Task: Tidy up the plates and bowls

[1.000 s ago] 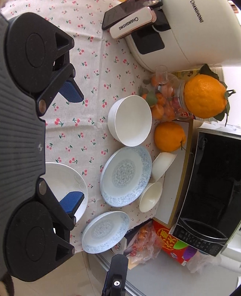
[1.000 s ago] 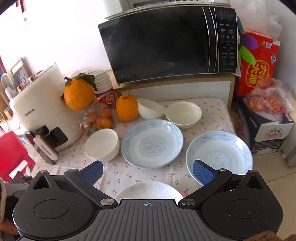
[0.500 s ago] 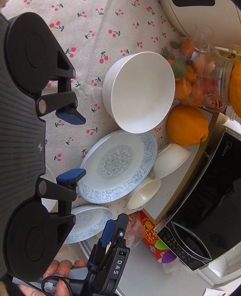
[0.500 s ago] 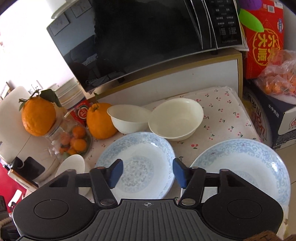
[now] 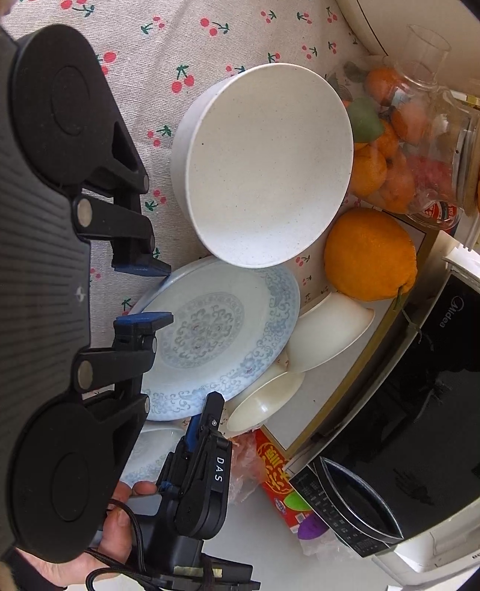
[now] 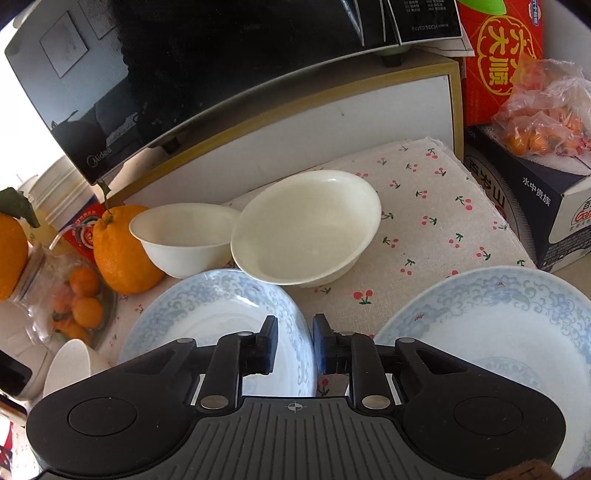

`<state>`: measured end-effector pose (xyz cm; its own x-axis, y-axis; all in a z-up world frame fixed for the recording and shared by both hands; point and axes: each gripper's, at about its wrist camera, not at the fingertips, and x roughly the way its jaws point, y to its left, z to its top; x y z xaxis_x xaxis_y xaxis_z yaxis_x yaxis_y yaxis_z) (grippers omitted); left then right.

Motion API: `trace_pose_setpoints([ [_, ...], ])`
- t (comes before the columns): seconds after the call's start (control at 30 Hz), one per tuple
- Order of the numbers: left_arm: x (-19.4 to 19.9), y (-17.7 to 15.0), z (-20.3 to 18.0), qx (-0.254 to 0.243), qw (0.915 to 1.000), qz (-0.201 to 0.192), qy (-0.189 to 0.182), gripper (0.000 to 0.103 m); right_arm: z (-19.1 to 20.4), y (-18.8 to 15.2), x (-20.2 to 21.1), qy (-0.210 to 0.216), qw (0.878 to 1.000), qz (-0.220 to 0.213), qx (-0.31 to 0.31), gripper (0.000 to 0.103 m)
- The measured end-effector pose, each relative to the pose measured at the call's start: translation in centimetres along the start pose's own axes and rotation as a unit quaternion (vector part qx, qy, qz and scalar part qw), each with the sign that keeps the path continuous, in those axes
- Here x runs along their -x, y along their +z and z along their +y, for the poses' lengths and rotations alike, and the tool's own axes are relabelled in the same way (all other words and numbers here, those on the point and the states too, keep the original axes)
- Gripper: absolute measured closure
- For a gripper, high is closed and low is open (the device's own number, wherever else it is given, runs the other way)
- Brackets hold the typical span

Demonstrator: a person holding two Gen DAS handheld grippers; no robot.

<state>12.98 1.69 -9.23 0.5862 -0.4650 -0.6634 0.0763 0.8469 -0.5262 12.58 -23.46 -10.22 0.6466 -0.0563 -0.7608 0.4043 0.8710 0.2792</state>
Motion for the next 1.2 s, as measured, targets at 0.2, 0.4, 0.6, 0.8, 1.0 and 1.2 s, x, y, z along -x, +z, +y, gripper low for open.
trace_pose_setpoints([
  [0.2, 0.0, 0.0, -0.4, -0.014, 0.9998, 0.009, 0.009, 0.086, 0.2, -0.2, -0.4, -0.012, 1.0, 0.007, 0.012, 0.091],
  [0.4, -0.2, -0.3, -0.9, -0.016, 0.9994, 0.025, 0.015, 0.086, 1.0, -0.6, -0.3, -0.025, 0.999, 0.015, 0.045, 0.091],
  [0.6, 0.0, -0.5, -1.1, -0.02, 0.9989, 0.04, 0.017, 0.085, 1.8, -1.1, 0.1, -0.035, 0.997, 0.022, 0.07, 0.09],
  [0.8, -0.1, -0.6, -1.1, -0.019, 0.9985, 0.049, 0.014, 0.085, 2.1, -1.6, 0.5, -0.039, 0.996, 0.029, 0.08, 0.09],
  [1.0, -0.1, -0.7, -1.3, -0.024, 0.9984, 0.049, 0.015, 0.085, 2.4, -1.8, 0.8, -0.045, 0.994, 0.032, 0.092, 0.09],
  [1.2, -0.1, -0.7, -1.4, -0.028, 0.9983, 0.049, 0.015, 0.085, 2.6, -1.9, 0.9, -0.048, 0.994, 0.032, 0.097, 0.089],
])
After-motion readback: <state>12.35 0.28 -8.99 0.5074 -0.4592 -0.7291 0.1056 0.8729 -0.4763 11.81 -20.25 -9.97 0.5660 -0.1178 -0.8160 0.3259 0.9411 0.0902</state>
